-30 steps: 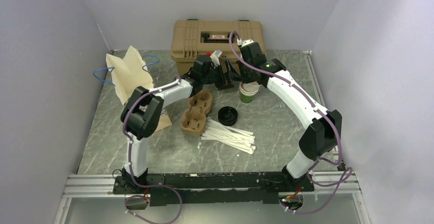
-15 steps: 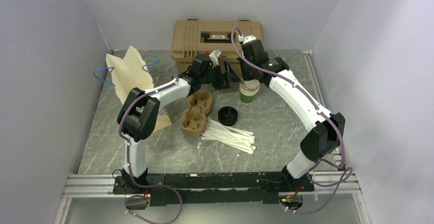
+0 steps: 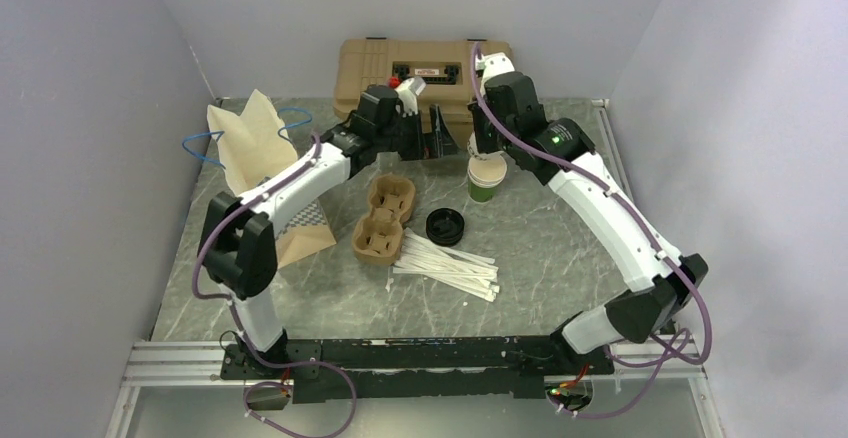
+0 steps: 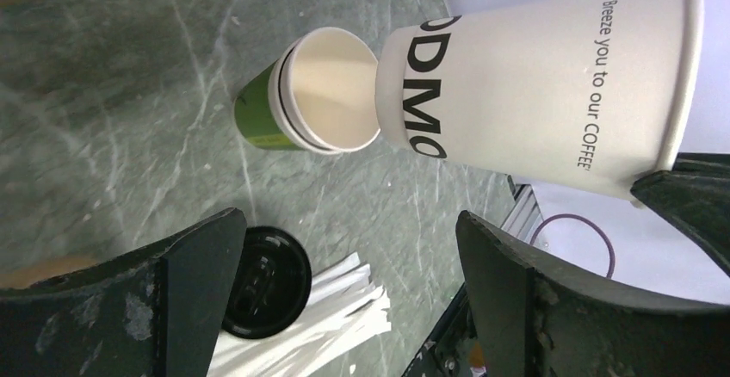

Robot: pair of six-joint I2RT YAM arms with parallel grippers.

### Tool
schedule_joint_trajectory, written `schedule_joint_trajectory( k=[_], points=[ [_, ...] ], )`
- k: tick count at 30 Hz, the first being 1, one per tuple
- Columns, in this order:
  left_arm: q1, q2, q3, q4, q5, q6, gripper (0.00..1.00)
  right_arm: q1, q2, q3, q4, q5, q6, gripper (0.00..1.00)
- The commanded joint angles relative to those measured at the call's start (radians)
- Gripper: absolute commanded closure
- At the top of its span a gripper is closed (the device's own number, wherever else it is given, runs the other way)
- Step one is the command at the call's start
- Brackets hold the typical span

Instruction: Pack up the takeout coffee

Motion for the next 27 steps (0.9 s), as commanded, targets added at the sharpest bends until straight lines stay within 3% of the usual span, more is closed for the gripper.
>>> schedule_joint_trajectory(
  k=[1, 11, 19, 27],
  points=[
    [0.006, -0.136, 0.062, -0.203, -0.092, 0.138, 0.01, 0.055, -0.07, 0.021, -0.001, -0.004, 0.019, 1.0],
    [0.005, -0.409, 0.025, -0.455, -0.239, 0.339, 0.01, 0.194, -0.197, -0.119, 0.023, -0.128, -0.005, 1.0],
    [0.005, -0.554, -0.023, -0.526, -0.209, 0.505, 0.0, 0.311, -0.321, -0.299, 0.068, -0.332, -0.086, 1.0],
    [0.005, -0.652, -0.114, -0.508, -0.177, 0.586, 0.01, 0.487, -0.332, -0.385, 0.054, -0.366, -0.107, 1.0]
  ],
)
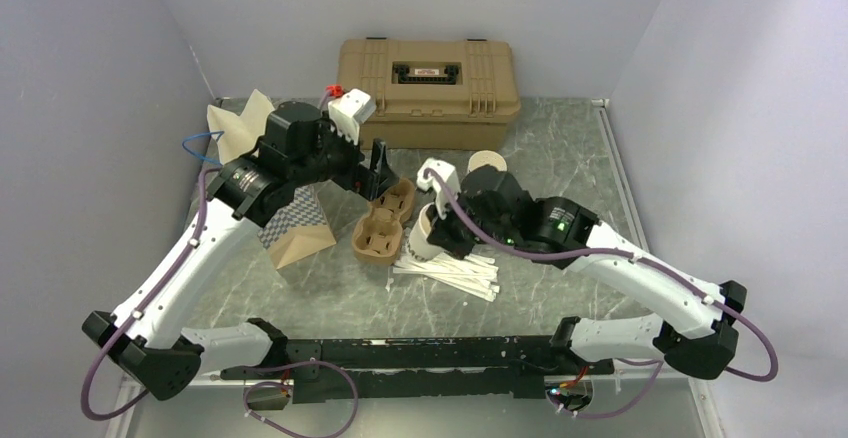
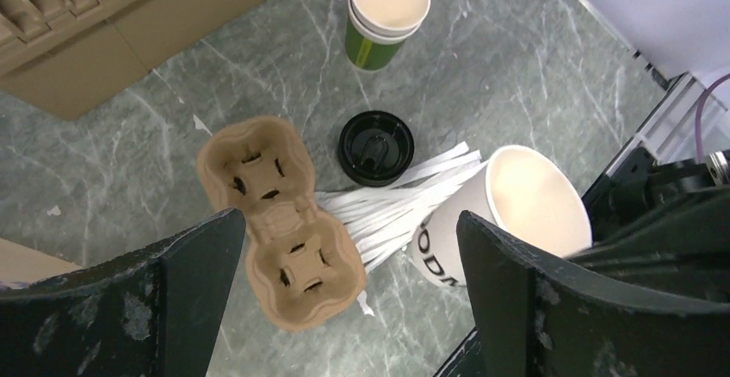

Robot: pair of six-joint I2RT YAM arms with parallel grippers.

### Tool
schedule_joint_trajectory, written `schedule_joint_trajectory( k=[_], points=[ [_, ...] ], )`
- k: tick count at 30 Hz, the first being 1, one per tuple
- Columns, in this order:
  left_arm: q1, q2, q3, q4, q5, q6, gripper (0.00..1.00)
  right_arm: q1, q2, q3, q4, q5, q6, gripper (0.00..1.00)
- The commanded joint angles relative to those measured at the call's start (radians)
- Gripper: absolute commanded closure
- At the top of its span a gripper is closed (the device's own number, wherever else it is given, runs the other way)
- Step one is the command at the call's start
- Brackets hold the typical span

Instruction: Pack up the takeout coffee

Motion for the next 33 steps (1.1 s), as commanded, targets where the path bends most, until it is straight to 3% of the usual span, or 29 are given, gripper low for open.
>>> schedule_joint_trajectory(
  k=[1, 12, 23, 33],
  points=[
    [0.001, -0.067, -0.053, 0.008, 0.0, 0.073, 0.01, 0.082, -0.006, -0.033, 0.034, -0.039, -0.023, 1.0],
    [0.001, -0.223, -0.24, 0.163, -0.071, 0.077, 0.01, 0.244, 0.117, -0.112, 0.073, 0.075, 0.019, 1.0],
    [0.001, -0.218, -0.249, 0.158, -0.138, 0.074, 0.0, 0.303, 0.272, -0.133, 0.158, 0.14, 0.012, 1.0],
    [0.001, -0.215, -0.251, 0.153, -0.15, 0.073, 0.0, 0.321, 0.311, -0.151, 0.203, 0.174, 0.015, 1.0]
  ],
)
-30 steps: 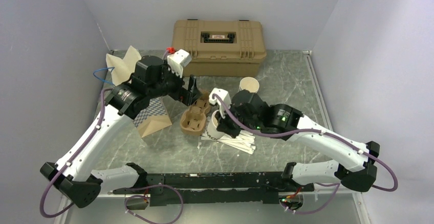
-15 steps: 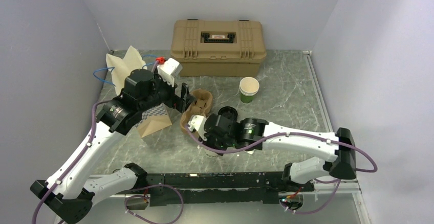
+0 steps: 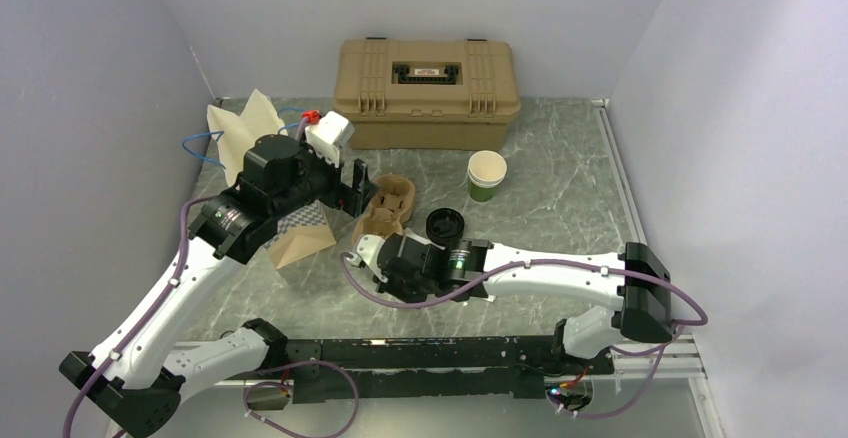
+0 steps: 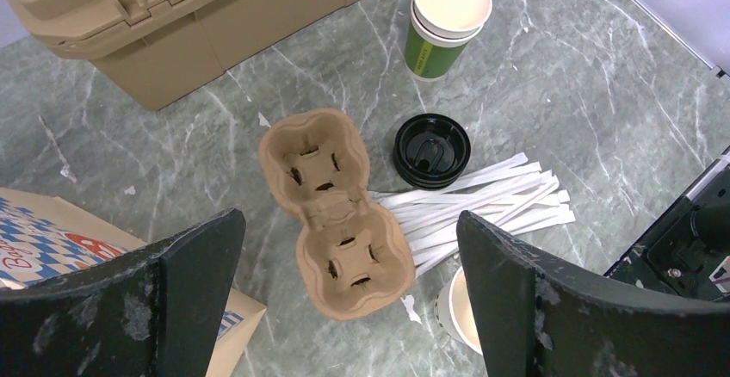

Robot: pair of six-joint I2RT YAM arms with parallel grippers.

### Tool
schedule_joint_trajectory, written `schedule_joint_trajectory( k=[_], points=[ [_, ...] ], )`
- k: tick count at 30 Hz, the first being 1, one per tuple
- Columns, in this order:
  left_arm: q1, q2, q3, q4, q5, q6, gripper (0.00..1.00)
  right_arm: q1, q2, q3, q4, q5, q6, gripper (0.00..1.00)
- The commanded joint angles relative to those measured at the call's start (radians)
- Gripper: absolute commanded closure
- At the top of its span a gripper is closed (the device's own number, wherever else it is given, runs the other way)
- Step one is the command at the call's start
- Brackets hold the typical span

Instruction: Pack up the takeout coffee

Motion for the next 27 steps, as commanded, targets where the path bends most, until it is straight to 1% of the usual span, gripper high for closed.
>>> schedule_joint_trajectory(
  k=[1, 5, 8, 14, 18, 23, 27],
  points=[
    [0.002, -0.002, -0.005, 0.037, -0.013, 0.012, 0.0, 0.014, -0.003, -0.004, 0.058, 0.043, 0.011, 1.0],
    [0.001, 0.003, -0.004, 0.032, -0.016, 0.014, 0.01, 0.02, -0.005, -0.017, 0.066, 0.055, 0.016, 1.0],
    [0.001, 0.001, -0.003, 0.032, -0.017, 0.014, 0.01, 0.026, -0.011, -0.022, 0.074, 0.058, 0.02, 0.96],
    [0.001, 0.0, -0.004, 0.031, -0.018, 0.012, 0.0, 0.043, -0.02, -0.022, 0.07, 0.058, 0.024, 0.95],
    [0.001, 0.0, -0.006, 0.032, -0.015, 0.012, 0.01, 0.054, -0.025, -0.019, 0.066, 0.065, 0.025, 0.9],
    [0.001, 0.003, -0.004, 0.03, -0.012, 0.012, 0.0, 0.061, -0.036, -0.014, 0.062, 0.073, 0.022, 0.79],
    [0.001, 0.001, -0.006, 0.031, -0.013, 0.013, 0.0, 0.064, -0.047, -0.005, 0.053, 0.084, 0.019, 0.74]
  ],
)
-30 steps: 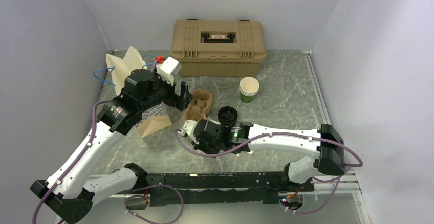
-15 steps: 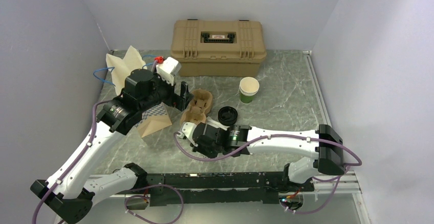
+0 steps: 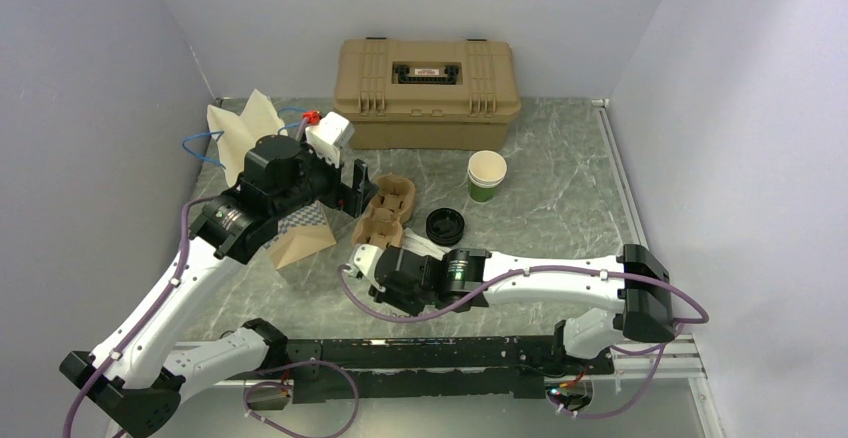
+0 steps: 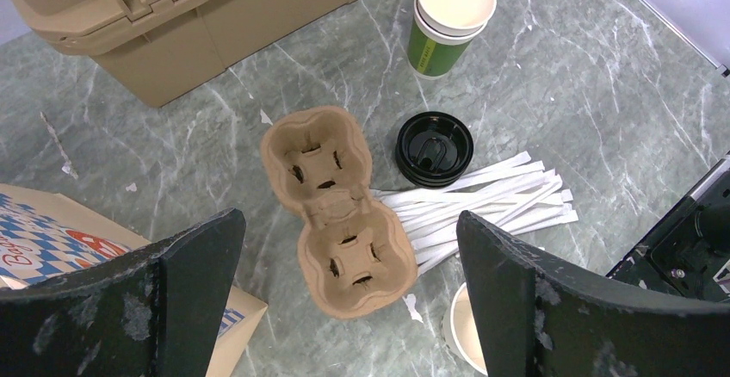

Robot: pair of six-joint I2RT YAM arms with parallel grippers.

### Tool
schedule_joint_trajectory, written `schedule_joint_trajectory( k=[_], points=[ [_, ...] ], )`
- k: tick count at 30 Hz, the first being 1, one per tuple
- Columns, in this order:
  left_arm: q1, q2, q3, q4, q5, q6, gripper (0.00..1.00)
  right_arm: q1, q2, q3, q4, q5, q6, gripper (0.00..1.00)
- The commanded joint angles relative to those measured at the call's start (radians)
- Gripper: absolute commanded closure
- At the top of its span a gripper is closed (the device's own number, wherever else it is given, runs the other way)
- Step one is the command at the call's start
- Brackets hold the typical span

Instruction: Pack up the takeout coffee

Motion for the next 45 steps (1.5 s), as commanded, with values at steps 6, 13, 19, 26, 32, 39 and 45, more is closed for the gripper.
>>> schedule_joint_trajectory(
  k=[6, 13, 19, 26, 32, 39, 45],
  points=[
    [-0.001, 0.001, -0.001, 0.03, -0.006, 0.015, 0.0, 0.007, -0.103, 0.041, -0.002, 0.073, -0.007, 0.66],
    [-0.007, 0.0, -0.001, 0.028, -0.015, 0.02, 0.01, 0.001, -0.176, 0.081, -0.073, 0.208, -0.022, 0.55],
    [-0.01, -0.001, -0.005, 0.029, -0.024, 0.021, 0.01, -0.149, -0.167, 0.105, -0.145, 0.237, 0.031, 0.53],
    [-0.016, 0.002, -0.005, 0.027, -0.036, 0.024, 0.01, -0.333, -0.115, 0.078, -0.139, 0.103, 0.047, 0.55],
    [-0.019, -0.011, -0.012, 0.035, -0.036, 0.023, 0.01, -0.437, -0.037, 0.063, -0.09, 0.012, 0.066, 0.54],
    [-0.024, -0.019, -0.009, 0.029, -0.047, 0.03, 0.0, -0.509, 0.058, 0.083, -0.03, -0.06, 0.093, 0.56],
    [-0.028, -0.022, -0.01, 0.028, -0.053, 0.032, 0.01, -0.537, 0.149, 0.111, 0.003, -0.09, 0.107, 0.58]
  ],
)
